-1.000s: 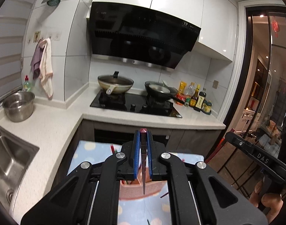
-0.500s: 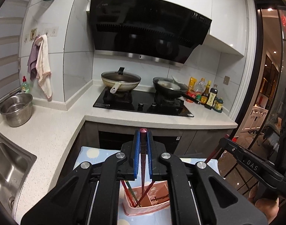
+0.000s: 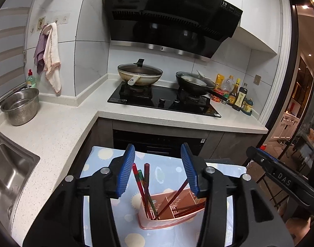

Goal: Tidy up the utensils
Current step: 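Carry both chopsticks over the pink holder, drop them in, open both tools, then move both tools back to the table and grasp the last green chopstick with the right tool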

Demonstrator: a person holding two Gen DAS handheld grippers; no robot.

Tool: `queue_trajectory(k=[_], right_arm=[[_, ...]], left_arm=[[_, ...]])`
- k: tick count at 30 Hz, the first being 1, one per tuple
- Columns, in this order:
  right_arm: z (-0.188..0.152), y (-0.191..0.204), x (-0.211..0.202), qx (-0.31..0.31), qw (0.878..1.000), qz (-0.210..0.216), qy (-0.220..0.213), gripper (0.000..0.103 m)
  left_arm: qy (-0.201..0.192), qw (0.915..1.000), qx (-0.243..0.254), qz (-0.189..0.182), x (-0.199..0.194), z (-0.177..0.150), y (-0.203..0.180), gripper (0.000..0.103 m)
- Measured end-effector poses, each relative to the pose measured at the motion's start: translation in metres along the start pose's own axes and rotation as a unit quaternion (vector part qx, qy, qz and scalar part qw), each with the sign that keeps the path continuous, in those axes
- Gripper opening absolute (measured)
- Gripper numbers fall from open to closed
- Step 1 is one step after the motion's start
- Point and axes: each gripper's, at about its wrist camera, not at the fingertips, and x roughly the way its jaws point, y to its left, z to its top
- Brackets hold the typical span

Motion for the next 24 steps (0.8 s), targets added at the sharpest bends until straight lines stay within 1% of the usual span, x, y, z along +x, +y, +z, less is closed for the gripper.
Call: queue_trajectory(k=[7, 11, 14, 16, 20, 24], right_arm=[[-0.007, 0.003, -0.016, -0.004, 1.0, 0.0, -0.004, 0.028], [-0.02, 0.003, -0.032, -0.01, 1.0, -0.004, -0.002, 0.028], [-0.033, 0.002, -0.044, -0.017, 1.0, -0.012, 0.003, 0.028], [-0.045, 0.001, -0.055, -0.022, 1.0, -0.017, 0.008, 0.028], [-0.079, -0.004, -0.074, -0.028, 0.999, -0.024, 0.03, 0.028], [-0.13, -0.01, -0.088, -0.035, 0.996, -0.027, 0.073, 0.028]], left_arm=[[0.003, 1.0, -0.001, 0.002, -0.008, -0.007, 0.004, 0.044], [0.007, 1.0, -0.001, 0.003, -0.017, -0.014, 0.006, 0.044], [0.015, 0.9999, -0.003, 0.003, -0.025, -0.027, 0.008, 0.045], [0.024, 0.9997, 0.001, 0.003, -0.03, -0.039, 0.007, 0.045], [0.047, 0.9988, 0.007, 0.005, -0.041, -0.069, 0.009, 0.045], [0.073, 0.9973, 0.0, 0.01, -0.051, -0.104, 0.013, 0.045]])
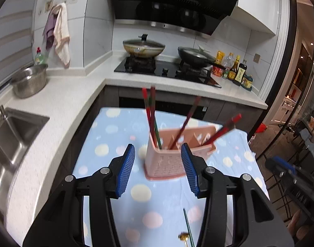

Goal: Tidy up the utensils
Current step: 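Move both tools back to the table and grasp the last green chopstick with the right tool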

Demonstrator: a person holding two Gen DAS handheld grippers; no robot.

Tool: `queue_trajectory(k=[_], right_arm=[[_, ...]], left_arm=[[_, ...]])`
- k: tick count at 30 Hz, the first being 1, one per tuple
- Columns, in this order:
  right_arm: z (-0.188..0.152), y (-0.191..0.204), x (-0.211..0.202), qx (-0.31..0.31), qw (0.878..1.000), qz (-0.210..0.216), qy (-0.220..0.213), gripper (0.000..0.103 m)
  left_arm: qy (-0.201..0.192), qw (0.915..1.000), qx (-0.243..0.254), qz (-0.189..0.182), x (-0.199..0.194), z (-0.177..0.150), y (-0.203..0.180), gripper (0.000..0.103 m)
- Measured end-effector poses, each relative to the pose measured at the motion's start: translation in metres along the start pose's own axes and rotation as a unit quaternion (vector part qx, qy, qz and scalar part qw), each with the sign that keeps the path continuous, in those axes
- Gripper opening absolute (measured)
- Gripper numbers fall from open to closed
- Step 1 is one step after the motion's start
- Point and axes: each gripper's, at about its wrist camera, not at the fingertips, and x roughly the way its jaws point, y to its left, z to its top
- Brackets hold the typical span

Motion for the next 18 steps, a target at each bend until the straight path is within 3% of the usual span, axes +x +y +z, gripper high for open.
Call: queue_trajectory(k=[10, 18], right_arm=[[-0.131, 0.001, -0.002, -0.023, 0.993, 0.01, 0.115, 0.028], [-0.2, 0.011, 0.001, -0.043, 0.985, 0.024, 0.163, 0.028]], left_arm=[[0.062, 0.9979, -0.01, 0.017, -0.009, -0.095, 0.008, 0.044], [0.11, 0.9937, -0.003, 0.022, -0.018, -0.167, 0.005, 0.044]])
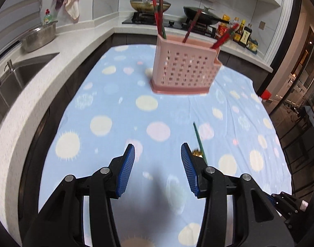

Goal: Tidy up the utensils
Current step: 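Move both tools back to the table and grasp the last green chopstick with the right tool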

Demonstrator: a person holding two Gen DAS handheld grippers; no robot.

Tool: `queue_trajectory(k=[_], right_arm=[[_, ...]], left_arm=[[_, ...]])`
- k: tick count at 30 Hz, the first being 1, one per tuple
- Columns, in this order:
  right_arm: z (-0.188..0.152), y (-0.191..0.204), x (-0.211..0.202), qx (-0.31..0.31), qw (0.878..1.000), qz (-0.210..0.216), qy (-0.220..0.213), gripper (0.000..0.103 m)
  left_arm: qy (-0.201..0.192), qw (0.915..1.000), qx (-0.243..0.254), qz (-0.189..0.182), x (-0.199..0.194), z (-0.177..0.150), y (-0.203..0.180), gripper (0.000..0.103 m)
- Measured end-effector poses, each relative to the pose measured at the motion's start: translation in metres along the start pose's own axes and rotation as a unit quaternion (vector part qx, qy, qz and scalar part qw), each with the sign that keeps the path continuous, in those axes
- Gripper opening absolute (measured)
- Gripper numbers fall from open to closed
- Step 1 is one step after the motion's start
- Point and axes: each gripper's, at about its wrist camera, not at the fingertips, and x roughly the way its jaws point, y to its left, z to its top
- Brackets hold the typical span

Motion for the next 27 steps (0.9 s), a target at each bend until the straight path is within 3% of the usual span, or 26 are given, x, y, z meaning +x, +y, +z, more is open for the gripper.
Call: queue_trajectory(k=[12, 27], right_arm=[[-0.034, 0.019, 0.019, -0.028, 0.999, 0.008, 0.027, 0.026], [-0.037, 0.014, 0.029, -0.017, 0.999, -0.002, 0.04, 0.007]], left_arm=[[0.047, 0.9989, -0.003, 0.011, 0.012, -0.059, 0.009, 0.044], [0.061, 0.9982, 0.004, 0.0, 0.015, -0.069, 0.0, 0.044]])
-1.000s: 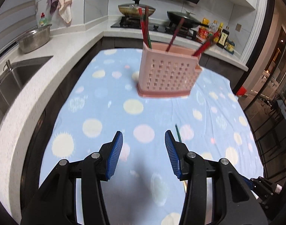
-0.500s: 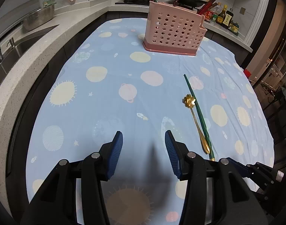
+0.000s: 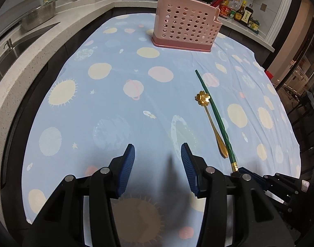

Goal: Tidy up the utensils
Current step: 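Move both tools back to the table and grasp the last green chopstick with the right tool, then grasp the gold spoon handle with the left tool while the right tool lifts the green chopstick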

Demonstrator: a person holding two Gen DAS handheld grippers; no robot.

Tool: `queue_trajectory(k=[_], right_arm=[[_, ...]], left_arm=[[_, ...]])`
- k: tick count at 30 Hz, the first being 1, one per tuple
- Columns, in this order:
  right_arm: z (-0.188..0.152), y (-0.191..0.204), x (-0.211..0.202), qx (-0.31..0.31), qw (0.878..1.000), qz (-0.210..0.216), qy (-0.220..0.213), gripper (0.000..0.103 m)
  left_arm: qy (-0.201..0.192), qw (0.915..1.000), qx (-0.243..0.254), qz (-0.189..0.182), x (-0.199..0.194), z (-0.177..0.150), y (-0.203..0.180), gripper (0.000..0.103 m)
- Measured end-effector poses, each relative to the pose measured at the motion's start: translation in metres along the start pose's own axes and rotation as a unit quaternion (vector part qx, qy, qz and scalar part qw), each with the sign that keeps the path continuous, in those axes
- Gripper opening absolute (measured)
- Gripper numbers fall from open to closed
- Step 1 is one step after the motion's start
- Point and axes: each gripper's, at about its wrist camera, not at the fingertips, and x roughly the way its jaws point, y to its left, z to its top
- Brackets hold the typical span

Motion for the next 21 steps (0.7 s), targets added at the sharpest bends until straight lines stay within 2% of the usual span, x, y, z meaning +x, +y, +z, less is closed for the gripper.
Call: queue_trajectory(k=[3, 8, 12, 21], right_arm=[[0.0, -0.009, -0.002, 0.017, 1.0, -0.006, -0.005, 0.007], [0.0, -0.033, -0.007, 0.058, 0.998, -0.018, -0.013, 0.007], [-0.004, -0.049, -0.01, 0.084, 0.996, -0.019, -0.013, 0.007], [-0.007, -0.054, -0.016, 0.091, 0.995, -0.022, -0.019, 0.007]], left_arm=[[0.006, 1.0, 0.004, -0.004, 0.003, -0.002, -0.004, 0.045], [0.009, 0.9997, 0.02, -0.014, 0.006, -0.004, -0.018, 0.055], [0.014, 0.9987, 0.038, -0.03, 0.012, -0.002, -0.036, 0.055], [0.032, 0.9957, 0.066, -0.057, 0.031, 0.002, -0.071, 0.055]])
